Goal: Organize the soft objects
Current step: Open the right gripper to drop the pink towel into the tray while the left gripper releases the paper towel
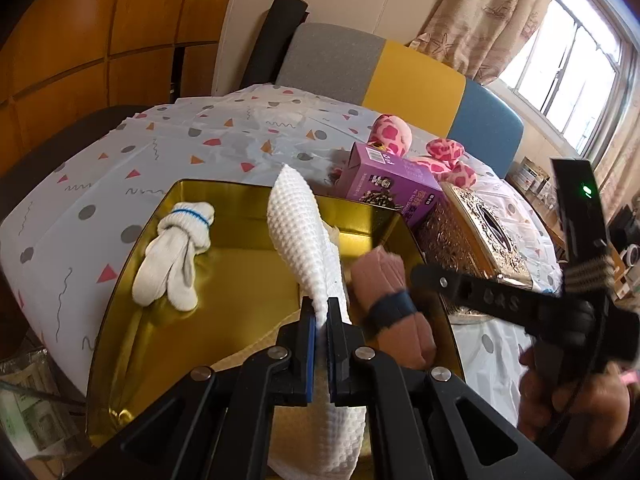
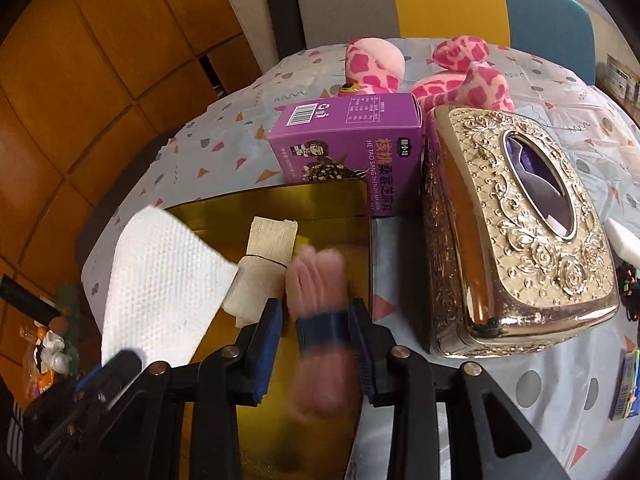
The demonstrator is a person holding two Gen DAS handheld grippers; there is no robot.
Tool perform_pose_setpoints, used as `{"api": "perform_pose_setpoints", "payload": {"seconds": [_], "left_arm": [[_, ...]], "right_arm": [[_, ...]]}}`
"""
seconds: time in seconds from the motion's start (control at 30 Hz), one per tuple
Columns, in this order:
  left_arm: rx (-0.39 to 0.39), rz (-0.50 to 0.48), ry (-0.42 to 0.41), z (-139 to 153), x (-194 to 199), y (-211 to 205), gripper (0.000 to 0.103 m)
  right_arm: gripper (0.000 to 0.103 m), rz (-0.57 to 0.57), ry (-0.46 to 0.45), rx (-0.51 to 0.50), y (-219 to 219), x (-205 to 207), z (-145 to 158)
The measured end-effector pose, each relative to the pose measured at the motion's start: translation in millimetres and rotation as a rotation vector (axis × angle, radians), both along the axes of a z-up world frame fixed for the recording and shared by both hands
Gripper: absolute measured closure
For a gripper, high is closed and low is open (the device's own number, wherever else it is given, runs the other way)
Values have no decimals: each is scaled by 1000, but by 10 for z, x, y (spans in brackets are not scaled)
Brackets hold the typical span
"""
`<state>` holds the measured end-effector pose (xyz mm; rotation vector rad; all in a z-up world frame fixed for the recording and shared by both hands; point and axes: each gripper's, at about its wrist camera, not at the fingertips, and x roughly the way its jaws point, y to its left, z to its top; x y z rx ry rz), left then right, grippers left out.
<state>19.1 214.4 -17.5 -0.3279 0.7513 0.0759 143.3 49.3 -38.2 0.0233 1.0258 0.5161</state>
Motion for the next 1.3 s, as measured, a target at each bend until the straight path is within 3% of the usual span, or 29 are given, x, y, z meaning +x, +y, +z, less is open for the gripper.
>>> {"api": "perform_pose_setpoints", "payload": {"seconds": [0.3, 0.4, 0.53, 0.6, 0.7, 1.07, 1.13, 1.3], "left_arm": [[-50, -31, 3, -3, 335, -105, 98], [-35, -49, -10, 40, 502, -192, 96], [-25, -47, 21, 6, 749, -253, 60], [-17, -37, 29, -14, 798, -255, 54], [-23, -27, 27, -25, 772, -237, 51], [111, 28, 25, 15, 345, -222, 43], [124, 36, 20, 38, 277, -237, 37], [149, 34, 0, 101, 132, -320, 36]], "right_arm": [[68, -18, -73, -12, -293, -307, 149], [68, -27, -101, -18, -373, -387, 214], [68, -43, -123, -19, -483, -437, 275], [68, -56, -121, -16, -554, -443, 274], [68, -73, -118, -16, -634, -439, 262], [68, -148, -106, -47, -1055, -432, 165], [68, -162, -108, -60, -1137, -434, 154], [68, -197, -111, -87, -1353, -418, 142]]}}
